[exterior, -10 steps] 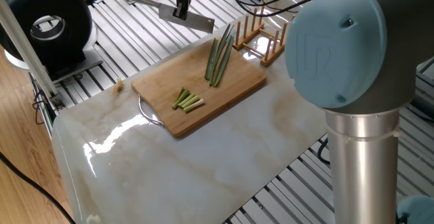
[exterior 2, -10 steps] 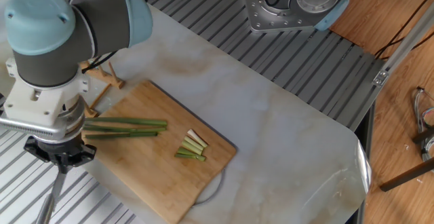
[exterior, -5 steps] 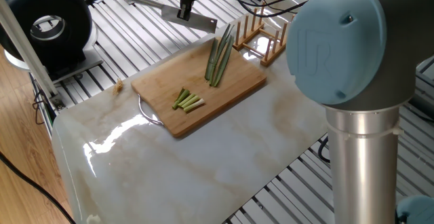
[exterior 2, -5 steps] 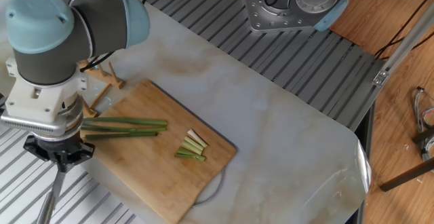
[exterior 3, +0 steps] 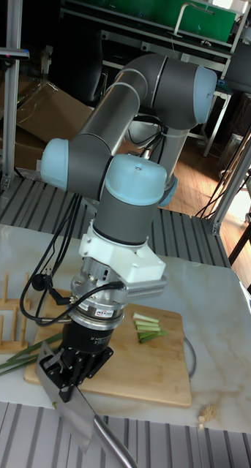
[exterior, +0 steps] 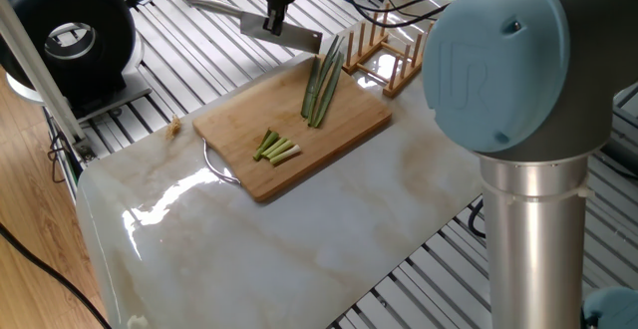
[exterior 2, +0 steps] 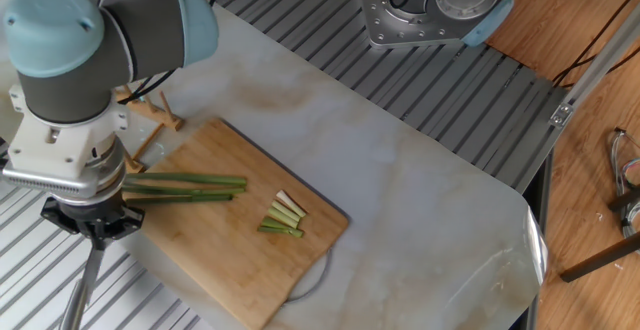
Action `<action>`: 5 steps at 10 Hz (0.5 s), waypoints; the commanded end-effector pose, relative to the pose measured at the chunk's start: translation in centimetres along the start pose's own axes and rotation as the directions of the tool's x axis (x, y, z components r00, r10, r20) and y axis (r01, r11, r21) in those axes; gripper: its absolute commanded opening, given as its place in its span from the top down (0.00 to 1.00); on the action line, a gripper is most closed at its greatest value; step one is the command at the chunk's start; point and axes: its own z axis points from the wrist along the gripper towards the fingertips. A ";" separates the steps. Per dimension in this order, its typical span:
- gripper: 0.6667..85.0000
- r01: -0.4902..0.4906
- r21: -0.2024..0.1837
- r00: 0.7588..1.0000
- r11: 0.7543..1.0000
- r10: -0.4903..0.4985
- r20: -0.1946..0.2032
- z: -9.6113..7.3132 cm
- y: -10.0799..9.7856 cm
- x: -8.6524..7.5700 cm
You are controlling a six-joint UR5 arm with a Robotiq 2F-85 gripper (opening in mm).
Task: Chop the green garlic
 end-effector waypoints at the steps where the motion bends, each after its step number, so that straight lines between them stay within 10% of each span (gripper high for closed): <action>1: 0.99 -0.018 -0.033 1.000 0.999 0.018 -0.006 -0.2 0.8 0.2; 5: 0.99 -0.028 -0.058 0.999 0.998 0.026 -0.020 -0.2 1.5 0.6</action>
